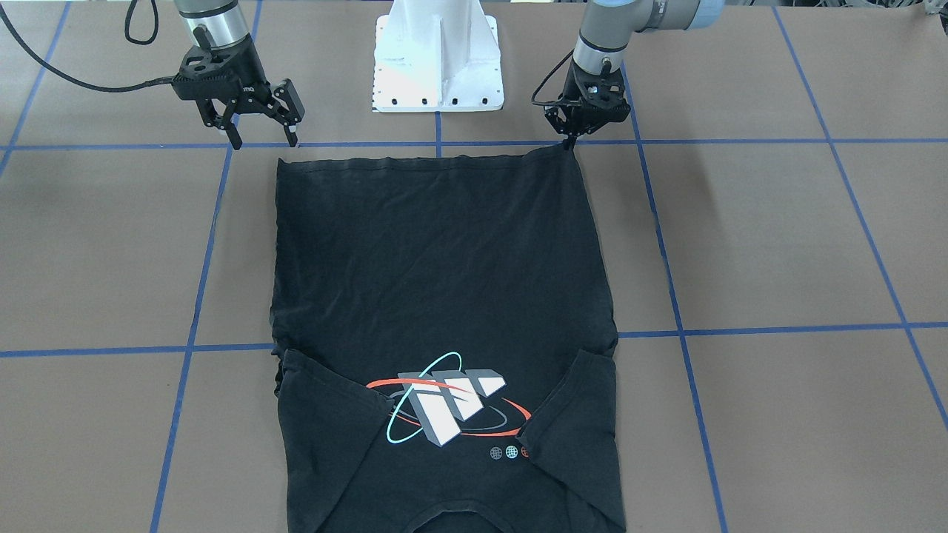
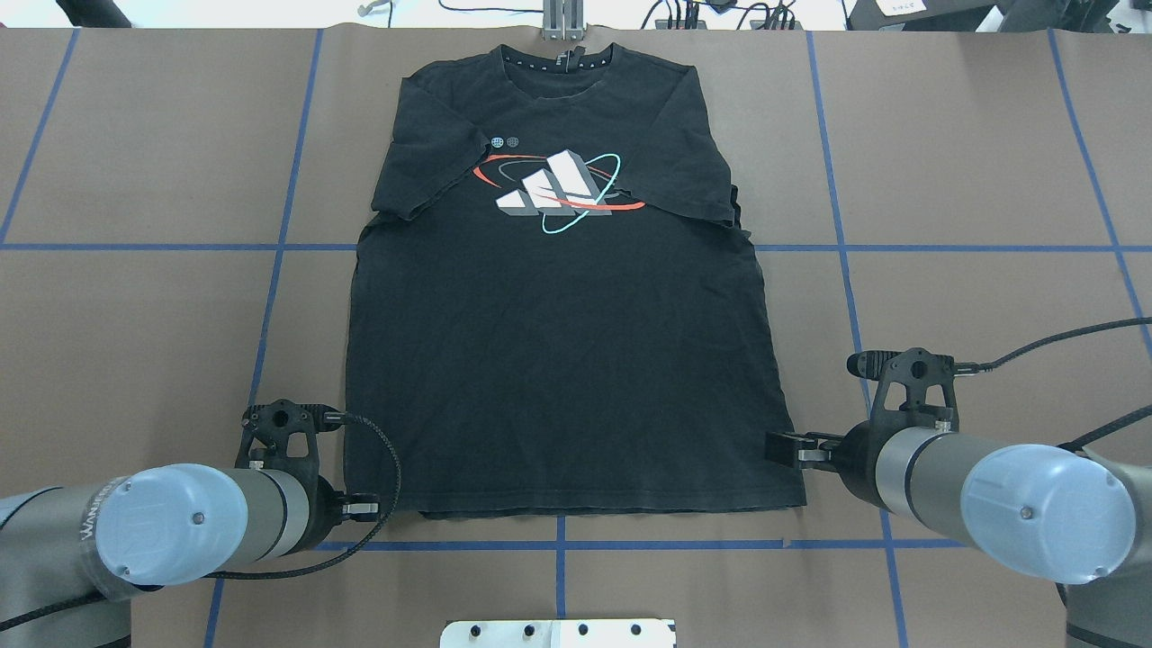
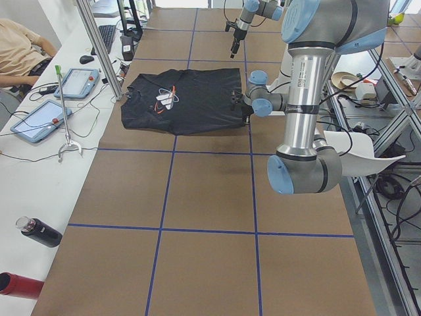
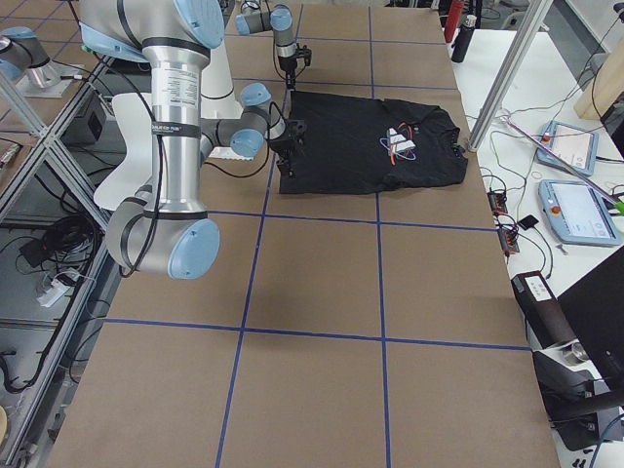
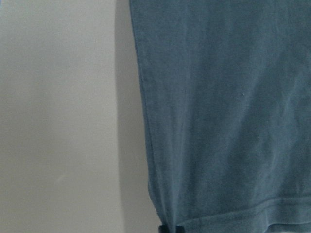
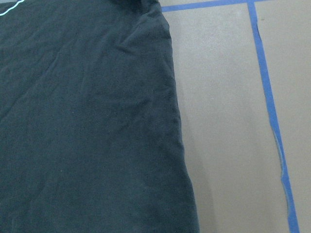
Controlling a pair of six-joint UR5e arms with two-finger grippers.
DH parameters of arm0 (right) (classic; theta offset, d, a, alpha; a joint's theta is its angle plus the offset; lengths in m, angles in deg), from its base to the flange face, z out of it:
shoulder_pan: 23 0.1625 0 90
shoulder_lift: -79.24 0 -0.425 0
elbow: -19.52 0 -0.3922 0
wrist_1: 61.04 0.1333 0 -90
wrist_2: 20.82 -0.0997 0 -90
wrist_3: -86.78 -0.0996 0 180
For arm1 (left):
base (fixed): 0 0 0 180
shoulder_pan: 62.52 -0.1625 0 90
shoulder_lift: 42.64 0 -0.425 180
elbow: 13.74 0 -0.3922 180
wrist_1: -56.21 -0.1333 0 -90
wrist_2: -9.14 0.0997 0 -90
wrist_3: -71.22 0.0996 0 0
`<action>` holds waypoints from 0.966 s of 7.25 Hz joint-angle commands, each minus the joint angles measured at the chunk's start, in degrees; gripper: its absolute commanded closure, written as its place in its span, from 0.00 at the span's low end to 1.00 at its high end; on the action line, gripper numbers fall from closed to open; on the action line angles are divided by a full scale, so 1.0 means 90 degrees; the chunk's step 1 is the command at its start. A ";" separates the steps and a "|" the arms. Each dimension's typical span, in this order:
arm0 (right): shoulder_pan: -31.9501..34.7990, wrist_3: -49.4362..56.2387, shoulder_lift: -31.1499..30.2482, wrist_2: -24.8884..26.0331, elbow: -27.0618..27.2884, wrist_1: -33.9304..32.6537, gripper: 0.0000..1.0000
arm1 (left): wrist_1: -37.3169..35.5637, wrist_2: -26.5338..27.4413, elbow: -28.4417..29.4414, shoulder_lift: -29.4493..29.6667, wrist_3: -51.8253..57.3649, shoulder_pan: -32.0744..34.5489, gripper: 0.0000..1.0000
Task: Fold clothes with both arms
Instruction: 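Grasp the hem corners nearest the robot with both grippers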
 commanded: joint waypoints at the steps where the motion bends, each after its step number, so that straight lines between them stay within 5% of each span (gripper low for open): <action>1: -0.0124 -0.0033 -0.0059 0.0184 -0.0596 0.0740 0.03 | 0.0021 0.0048 -0.0009 0.0015 -0.0010 -0.0008 1.00; 5: -0.0944 -0.0716 -0.0460 0.0838 -0.0773 0.0780 0.42 | 0.0031 0.0078 -0.0058 0.0015 -0.0186 -0.0067 1.00; 7: -0.1032 -0.0726 -0.0392 0.0965 -0.0910 0.0790 0.43 | 0.0031 0.0088 -0.0107 -0.0005 -0.0186 -0.0067 1.00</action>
